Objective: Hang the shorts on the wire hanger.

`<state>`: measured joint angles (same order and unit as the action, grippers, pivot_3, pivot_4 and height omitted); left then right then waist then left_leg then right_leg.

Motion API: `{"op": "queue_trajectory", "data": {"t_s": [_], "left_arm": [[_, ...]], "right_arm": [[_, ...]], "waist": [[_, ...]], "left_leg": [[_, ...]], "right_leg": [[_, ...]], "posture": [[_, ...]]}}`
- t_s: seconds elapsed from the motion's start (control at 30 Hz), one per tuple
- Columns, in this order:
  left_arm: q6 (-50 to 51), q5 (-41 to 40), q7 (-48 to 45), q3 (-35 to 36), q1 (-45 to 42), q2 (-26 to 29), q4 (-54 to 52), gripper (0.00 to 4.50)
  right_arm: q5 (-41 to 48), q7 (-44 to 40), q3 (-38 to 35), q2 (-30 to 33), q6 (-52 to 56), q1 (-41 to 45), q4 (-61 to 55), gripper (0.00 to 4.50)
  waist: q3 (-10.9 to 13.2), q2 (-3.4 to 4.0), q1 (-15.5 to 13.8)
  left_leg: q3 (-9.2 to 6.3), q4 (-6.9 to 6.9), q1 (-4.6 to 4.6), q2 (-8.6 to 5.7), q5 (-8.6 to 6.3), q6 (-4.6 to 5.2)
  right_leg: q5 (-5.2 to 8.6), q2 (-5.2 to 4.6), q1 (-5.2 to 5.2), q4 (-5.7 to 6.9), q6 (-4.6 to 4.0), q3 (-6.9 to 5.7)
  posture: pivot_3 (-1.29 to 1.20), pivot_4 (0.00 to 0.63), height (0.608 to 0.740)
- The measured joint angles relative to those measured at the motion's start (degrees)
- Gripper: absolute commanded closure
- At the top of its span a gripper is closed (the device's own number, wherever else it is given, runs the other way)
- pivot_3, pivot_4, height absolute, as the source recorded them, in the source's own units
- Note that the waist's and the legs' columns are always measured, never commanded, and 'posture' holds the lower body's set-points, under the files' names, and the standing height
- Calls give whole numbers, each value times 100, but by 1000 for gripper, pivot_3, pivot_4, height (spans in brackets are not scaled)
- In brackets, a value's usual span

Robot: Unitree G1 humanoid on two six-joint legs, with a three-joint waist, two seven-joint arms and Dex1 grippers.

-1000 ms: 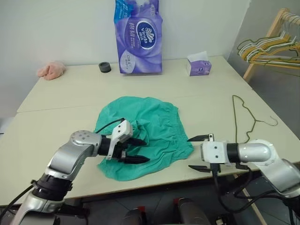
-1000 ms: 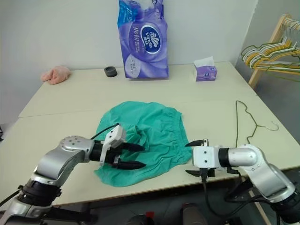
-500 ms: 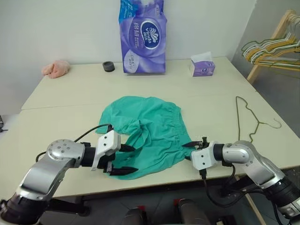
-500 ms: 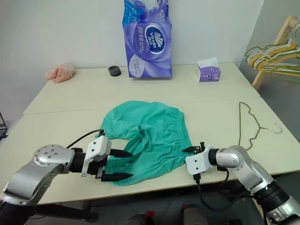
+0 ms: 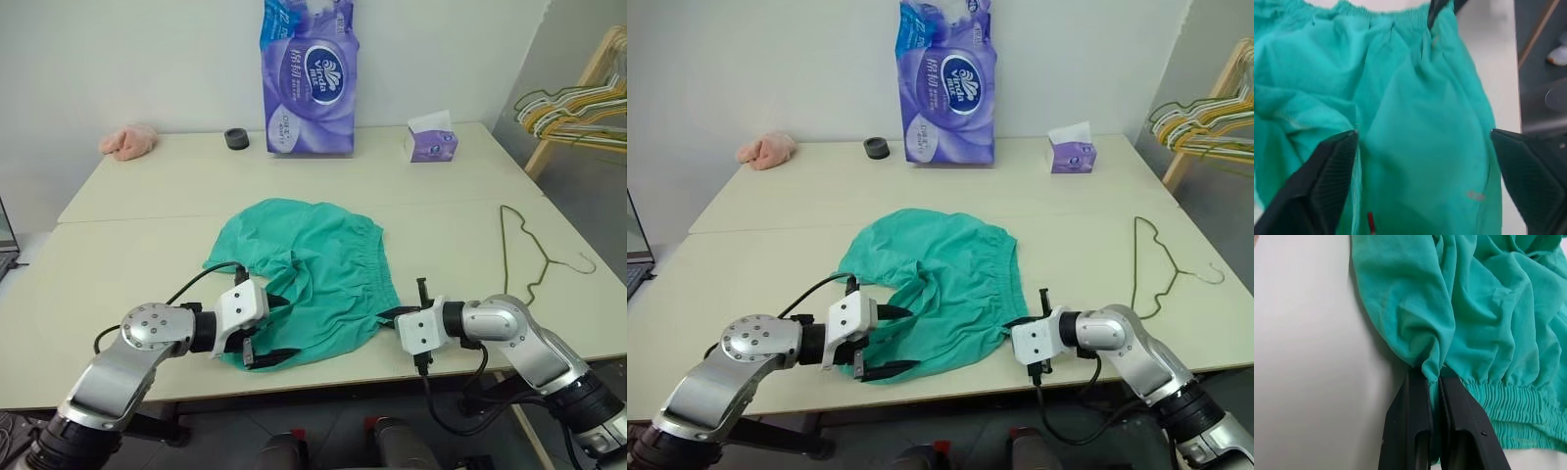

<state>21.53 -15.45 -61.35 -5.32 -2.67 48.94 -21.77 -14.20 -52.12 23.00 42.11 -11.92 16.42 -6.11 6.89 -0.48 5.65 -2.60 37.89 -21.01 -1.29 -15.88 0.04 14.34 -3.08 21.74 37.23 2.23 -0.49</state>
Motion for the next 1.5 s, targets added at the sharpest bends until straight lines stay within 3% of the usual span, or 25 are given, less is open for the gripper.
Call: {"op": "queue_trajectory", "data": {"t_s": [0.23,0.53,0.9,1.0,1.4,1.5], "left_arm": [[142,-416,-561,16,219,299,-168,16],[-1103,652,-388,-287,128,346,639,16],[-1901,1104,-311,-309,-64,331,1336,16],[-2091,1184,-183,-308,-203,239,1529,569],[-2931,1253,-315,-266,-422,424,2121,4290],[-2972,1278,-378,-246,-888,504,2475,4483]], "right_arm": [[274,-110,-161,-26,232,10,14,4500],[1521,-615,-654,-79,1317,61,-262,4500],[2600,-791,-1119,-78,2755,361,-793,4500],[2672,-786,-1156,-74,2830,360,-850,4500],[2685,-787,-1235,-39,2854,311,-914,4500],[2737,-989,-1258,134,2862,306,-921,4500]], "waist": [[8,-3,-58],[18,0,-74],[24,2,-73],[25,2,-75],[29,1,-76],[36,-5,-101]], "left_leg": [[-2,1,1,4,0,0],[-2,-1,2,5,0,0],[-4,-3,1,7,-1,0],[-6,-2,1,7,-1,0],[-4,-4,-5,10,-1,-1],[-7,0,-5,8,-1,-1]], "right_leg": [[2,0,-1,2,-4,-2],[2,0,-2,2,-4,-3],[2,-11,0,-1,-3,-3],[2,-11,0,0,-3,-4],[2,-10,7,0,-3,-8],[1,-6,6,1,-1,-13]], "posture": [[-172,89,740],[-178,90,740],[-184,91,740],[-183,92,740],[-174,89,740],[-174,90,740]]}}
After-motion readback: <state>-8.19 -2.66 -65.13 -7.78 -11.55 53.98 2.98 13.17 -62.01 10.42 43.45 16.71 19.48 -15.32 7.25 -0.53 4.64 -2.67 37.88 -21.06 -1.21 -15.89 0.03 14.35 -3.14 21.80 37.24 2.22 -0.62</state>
